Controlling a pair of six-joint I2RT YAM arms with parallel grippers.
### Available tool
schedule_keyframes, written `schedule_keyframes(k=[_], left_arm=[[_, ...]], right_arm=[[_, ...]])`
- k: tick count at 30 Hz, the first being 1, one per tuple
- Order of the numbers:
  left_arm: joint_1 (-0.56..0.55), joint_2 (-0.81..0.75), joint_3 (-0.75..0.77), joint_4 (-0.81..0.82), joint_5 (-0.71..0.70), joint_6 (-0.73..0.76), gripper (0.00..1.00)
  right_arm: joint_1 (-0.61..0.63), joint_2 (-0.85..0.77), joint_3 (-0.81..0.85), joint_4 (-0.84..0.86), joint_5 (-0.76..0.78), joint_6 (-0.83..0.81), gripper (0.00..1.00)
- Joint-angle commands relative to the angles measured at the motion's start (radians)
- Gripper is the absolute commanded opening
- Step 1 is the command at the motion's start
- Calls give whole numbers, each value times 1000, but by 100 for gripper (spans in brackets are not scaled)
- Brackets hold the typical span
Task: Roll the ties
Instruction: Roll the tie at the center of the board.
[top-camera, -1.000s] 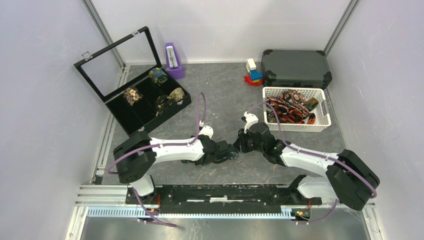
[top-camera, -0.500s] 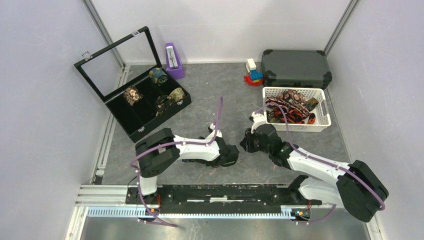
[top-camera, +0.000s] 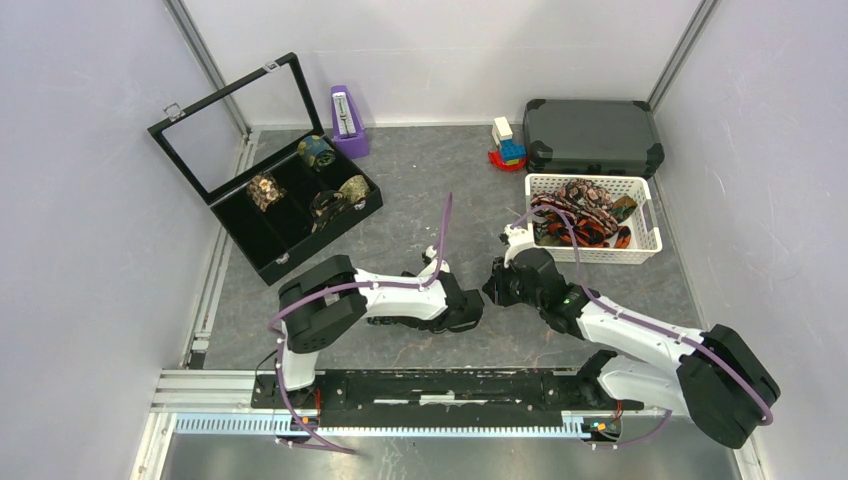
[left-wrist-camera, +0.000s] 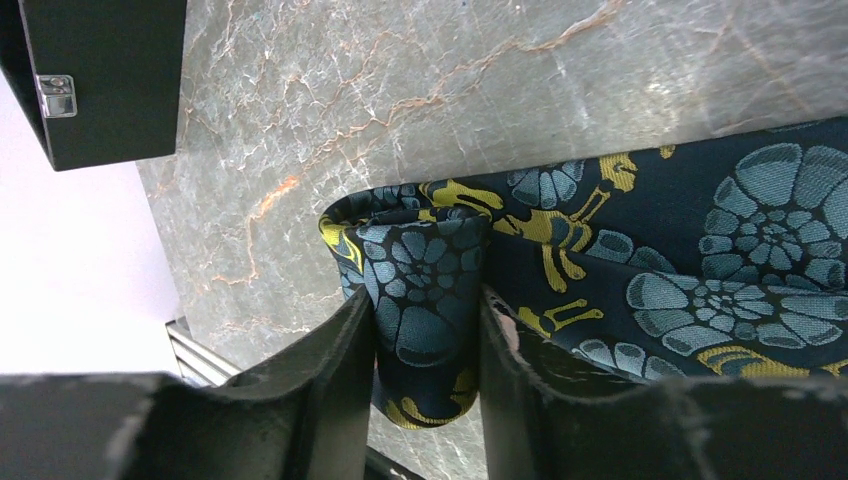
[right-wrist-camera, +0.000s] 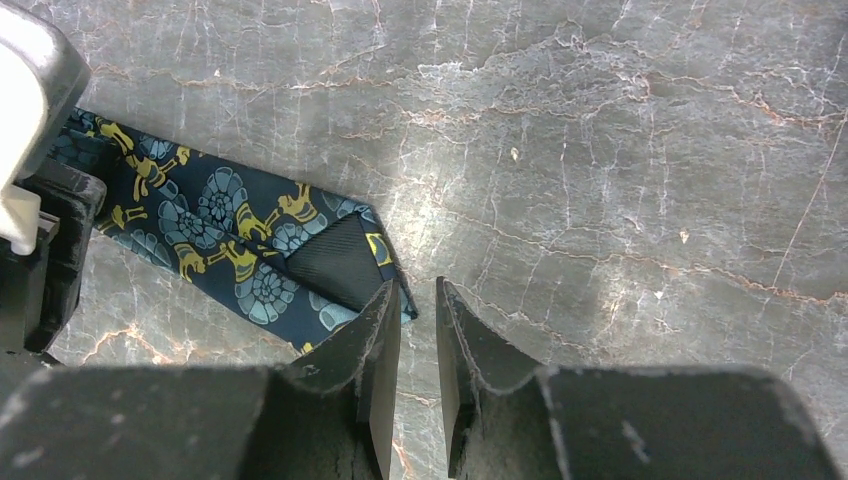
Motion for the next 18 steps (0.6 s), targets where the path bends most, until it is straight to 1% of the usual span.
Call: schedule_keyframes(k=[1,6,11,17,18], left_arm=[[-15,-3,48,74,53,-24,51],[-19,-22,73,42,44,-17,58],[-24,-65,87,20,40,-15,60],[-33,-169,91,14,35,5,71],[-34,-189,89,14,35,9,72]], right_arm=[[-4,-16,49,-4,7,-21,26],[-5,-2,82,-16,1,-29,26],[-5,15,117,-18,-18,-32,27],[-5,46,162,-15,-35,-34,27],[-5,53,168,-11,-60,-32,27]])
